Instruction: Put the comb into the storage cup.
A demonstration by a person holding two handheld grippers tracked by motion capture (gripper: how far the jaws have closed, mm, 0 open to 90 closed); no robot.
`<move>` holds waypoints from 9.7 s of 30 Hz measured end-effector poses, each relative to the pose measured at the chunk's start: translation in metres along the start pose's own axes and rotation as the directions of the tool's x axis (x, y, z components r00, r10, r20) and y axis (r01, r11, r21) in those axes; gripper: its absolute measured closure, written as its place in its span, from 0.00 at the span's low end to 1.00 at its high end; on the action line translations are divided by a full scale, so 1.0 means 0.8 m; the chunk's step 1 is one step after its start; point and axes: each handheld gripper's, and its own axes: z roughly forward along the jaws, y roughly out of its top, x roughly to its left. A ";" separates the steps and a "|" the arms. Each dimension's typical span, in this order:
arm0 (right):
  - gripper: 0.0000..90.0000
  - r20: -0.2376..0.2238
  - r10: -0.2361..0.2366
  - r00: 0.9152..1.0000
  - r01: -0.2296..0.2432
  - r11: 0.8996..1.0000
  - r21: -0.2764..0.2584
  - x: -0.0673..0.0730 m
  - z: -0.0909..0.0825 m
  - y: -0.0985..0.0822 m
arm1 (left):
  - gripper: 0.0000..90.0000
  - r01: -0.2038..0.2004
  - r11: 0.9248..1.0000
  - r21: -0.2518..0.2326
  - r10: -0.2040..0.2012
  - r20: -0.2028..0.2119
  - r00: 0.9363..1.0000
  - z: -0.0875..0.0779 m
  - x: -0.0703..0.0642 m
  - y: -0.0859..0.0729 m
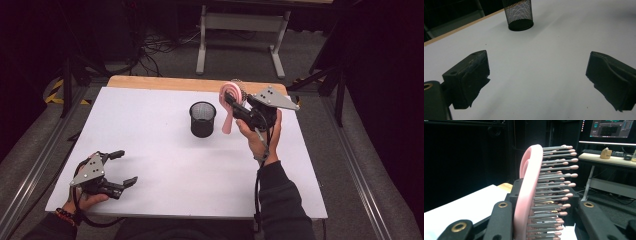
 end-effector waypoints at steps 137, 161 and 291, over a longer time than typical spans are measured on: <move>0.70 -0.072 0.107 0.992 -0.100 0.991 0.089 0.016 0.129 -0.064 | 0.08 0.009 1.000 -0.006 -0.009 0.010 1.000 -0.004 -0.003 0.001; 0.66 0.001 0.102 0.995 -0.102 0.990 0.102 -0.004 0.123 -0.069 | 0.08 0.006 1.000 -0.007 -0.006 0.007 1.000 -0.004 -0.005 0.002; 0.37 0.098 -0.080 0.992 0.070 0.992 0.104 -0.005 0.076 -0.056 | 0.09 0.000 1.000 0.000 0.000 -0.009 1.000 0.000 -0.007 0.003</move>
